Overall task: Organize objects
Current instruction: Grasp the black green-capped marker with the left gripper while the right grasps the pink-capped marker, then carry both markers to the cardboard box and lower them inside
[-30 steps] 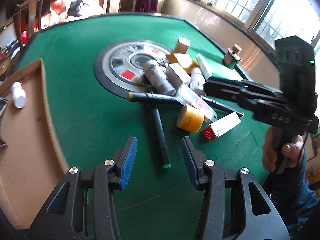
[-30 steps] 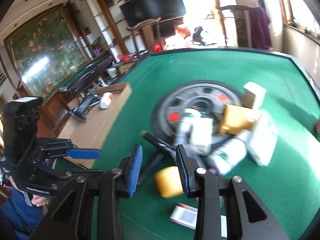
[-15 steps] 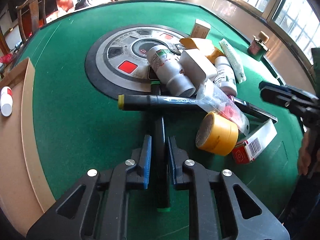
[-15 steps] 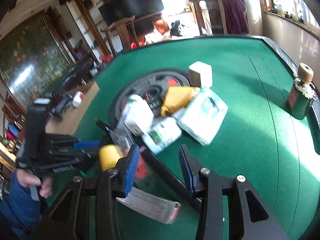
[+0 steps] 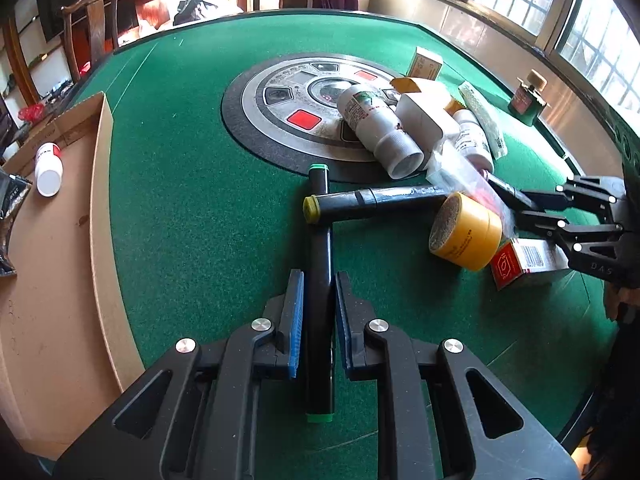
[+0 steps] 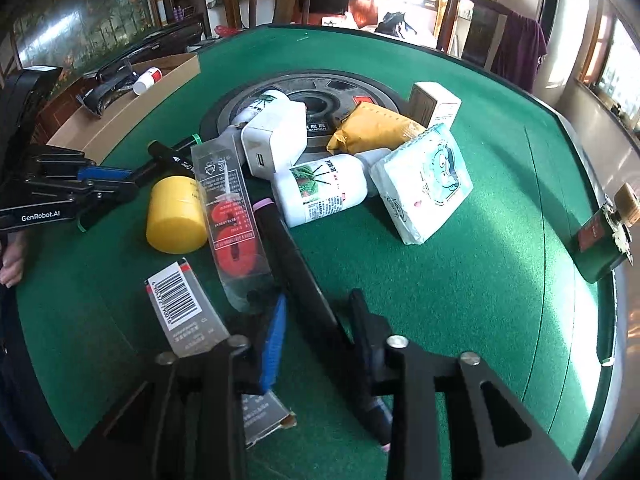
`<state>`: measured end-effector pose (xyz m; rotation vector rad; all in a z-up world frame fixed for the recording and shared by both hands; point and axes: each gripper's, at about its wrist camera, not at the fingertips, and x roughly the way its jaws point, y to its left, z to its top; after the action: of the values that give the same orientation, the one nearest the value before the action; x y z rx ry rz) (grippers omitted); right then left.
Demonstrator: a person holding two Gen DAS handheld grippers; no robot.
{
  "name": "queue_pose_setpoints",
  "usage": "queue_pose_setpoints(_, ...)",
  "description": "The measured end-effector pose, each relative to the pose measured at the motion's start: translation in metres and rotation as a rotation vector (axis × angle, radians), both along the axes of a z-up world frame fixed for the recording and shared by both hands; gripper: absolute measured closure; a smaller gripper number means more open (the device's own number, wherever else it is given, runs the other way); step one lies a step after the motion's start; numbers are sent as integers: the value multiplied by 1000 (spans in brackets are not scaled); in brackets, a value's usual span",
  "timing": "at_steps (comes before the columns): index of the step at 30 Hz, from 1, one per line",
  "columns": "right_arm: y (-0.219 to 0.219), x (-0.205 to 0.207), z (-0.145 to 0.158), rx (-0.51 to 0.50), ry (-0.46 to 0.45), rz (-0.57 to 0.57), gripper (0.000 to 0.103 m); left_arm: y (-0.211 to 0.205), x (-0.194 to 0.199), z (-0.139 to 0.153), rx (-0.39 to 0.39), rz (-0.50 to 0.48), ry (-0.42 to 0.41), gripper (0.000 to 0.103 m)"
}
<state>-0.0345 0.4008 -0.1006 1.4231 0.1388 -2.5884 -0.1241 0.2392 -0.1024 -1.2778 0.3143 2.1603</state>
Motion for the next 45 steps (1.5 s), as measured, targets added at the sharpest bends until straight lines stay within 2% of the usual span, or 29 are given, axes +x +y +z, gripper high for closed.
queue_pose_setpoints(3,3,4,3,25,36,-52,89,2,2,-1,1,3,28,89)
queue_pose_setpoints(6,11,10,15,-23,82,-88,90,3,4,-1,1,3,49,89)
queue_pose_setpoints(12,18,21,28,-170,132,-96,90,-6,1,8,77,5,20,89)
queue_pose_setpoints(18,0,28,46,-265,204,-89,90,-16,2,26,181,19,47,89)
queue_pose_setpoints(22,-17,28,58,-291,244,-87,90,-24,1,33,209,32,66,89)
queue_pose_setpoints(28,-35,20,56,-291,225,-87,90,-24,-6,25,164,31,35,89)
queue_pose_setpoints(37,-30,13,47,-291,190,-90,90,-5,-8,1,68,11,-15,89)
queue_pose_setpoints(43,-30,13,44,-296,186,-90,90,9,-8,-1,21,17,42,89)
queue_pose_setpoints(45,-31,13,44,-297,189,-94,90,8,-5,-2,35,20,45,89)
